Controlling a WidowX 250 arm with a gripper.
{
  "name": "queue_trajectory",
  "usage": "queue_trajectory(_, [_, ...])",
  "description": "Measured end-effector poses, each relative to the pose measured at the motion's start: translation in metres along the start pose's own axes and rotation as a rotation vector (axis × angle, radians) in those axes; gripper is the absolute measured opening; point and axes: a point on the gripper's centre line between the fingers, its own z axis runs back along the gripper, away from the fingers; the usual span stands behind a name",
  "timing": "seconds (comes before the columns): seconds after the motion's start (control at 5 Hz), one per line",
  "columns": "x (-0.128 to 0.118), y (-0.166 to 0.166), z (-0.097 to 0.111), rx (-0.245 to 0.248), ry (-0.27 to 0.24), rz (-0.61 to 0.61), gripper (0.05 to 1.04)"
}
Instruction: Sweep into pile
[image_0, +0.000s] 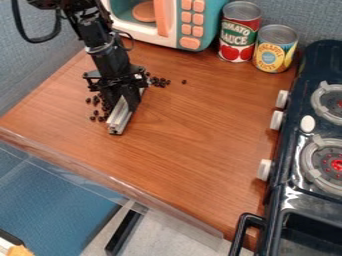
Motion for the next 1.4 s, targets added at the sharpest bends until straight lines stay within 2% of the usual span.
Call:
queue_trajectory(0.6, [-0.011, 0.037, 0.006, 0.000, -0.003, 0.050, 0.393])
queue_trajectory(0.8, [-0.017, 0.041, 0.009, 0.005, 0.011, 0.048, 0.393])
queue_trajectory(1.0, [-0.025, 0.040, 0.015, -0.009, 0.019, 0.050, 0.393])
queue_trajectory(1.4, [-0.024, 0.012, 0.025, -0.069, -0.007, 0.025, 0.392])
